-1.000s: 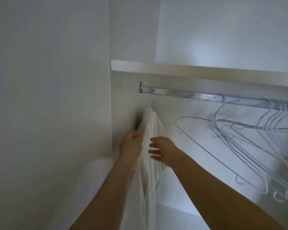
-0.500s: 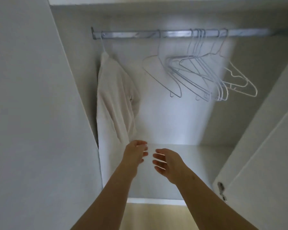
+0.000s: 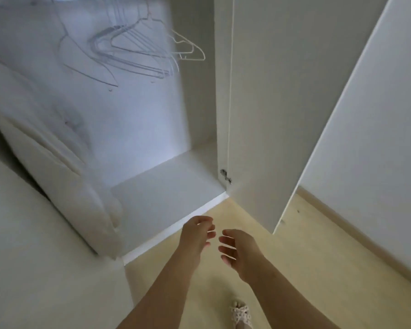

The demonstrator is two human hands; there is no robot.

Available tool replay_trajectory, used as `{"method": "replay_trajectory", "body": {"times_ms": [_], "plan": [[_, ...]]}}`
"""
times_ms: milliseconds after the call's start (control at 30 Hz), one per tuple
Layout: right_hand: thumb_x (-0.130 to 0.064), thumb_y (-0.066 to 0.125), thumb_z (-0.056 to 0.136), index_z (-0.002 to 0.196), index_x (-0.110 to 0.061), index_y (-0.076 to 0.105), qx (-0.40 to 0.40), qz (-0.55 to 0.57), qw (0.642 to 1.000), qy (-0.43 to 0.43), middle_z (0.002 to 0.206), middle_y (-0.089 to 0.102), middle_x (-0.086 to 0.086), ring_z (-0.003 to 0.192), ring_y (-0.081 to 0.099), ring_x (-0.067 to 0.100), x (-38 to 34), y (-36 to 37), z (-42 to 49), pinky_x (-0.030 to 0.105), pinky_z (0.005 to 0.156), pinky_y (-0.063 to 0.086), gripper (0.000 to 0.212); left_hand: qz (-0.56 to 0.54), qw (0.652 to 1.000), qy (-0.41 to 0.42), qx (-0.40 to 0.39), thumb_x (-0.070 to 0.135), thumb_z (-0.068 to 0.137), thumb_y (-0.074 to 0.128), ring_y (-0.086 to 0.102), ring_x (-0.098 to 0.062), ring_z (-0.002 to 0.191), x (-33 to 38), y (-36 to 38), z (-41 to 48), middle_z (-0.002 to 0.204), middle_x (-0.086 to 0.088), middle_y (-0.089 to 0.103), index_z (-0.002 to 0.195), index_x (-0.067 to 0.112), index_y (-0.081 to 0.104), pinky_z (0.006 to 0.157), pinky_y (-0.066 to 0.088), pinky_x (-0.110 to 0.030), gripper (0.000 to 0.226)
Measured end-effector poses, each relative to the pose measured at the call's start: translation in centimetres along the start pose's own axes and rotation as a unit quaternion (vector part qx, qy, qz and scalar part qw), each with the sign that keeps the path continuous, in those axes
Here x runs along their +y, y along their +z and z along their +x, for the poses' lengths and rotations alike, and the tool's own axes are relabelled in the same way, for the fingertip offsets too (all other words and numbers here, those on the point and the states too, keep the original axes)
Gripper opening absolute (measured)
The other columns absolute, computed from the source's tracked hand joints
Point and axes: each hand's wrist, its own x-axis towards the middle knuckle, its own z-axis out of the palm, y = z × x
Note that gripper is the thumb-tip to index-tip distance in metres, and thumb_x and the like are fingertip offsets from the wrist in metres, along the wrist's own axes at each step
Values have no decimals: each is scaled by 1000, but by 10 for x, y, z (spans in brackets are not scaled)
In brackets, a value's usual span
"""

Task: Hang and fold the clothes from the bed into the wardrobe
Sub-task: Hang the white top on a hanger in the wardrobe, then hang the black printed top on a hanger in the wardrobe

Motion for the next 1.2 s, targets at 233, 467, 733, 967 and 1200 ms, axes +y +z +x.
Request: {"method": "replay_trajectory", "body": {"times_ms": [233,467,733,967,1200], "plan": [[-15,49,92,87,-13,57,134,123,983,-6,80,60,3,65,54,17,71,-119,-52,26,55,42,10,134,981,6,-140,16,94,48,61,-13,76,-65,77,-64,86,0,63,84,21,58,71,48,-28,15],[-13,50,91,82,-13,57,251,265,930,-30,76,58,3,60,53,18,136,-244,-125,25,54,41,11,236,930,14,-281,15,92,48,60,-10,68,-125,182,-150,76,2,60,82,21,57,62,42,-24,14],[-13,51,90,82,-13,54,360,400,842,-41,75,58,3,59,52,17,251,-392,-237,23,54,39,8,329,854,-5,-404,14,92,51,55,-11,62,-236,287,-291,71,2,58,81,19,57,57,34,-22,12],[-11,51,90,80,-13,55,442,482,756,-40,75,58,5,61,52,19,345,-506,-322,25,55,39,11,398,770,-18,-499,13,92,50,54,-10,59,-327,372,-420,72,2,58,82,20,57,53,34,-21,14],[-7,52,89,79,-12,55,473,549,688,-40,72,56,5,53,46,17,389,-579,-358,24,52,35,12,459,703,4,-544,13,94,46,54,-10,61,-371,445,-492,73,2,58,82,19,57,52,36,-21,17]]}}
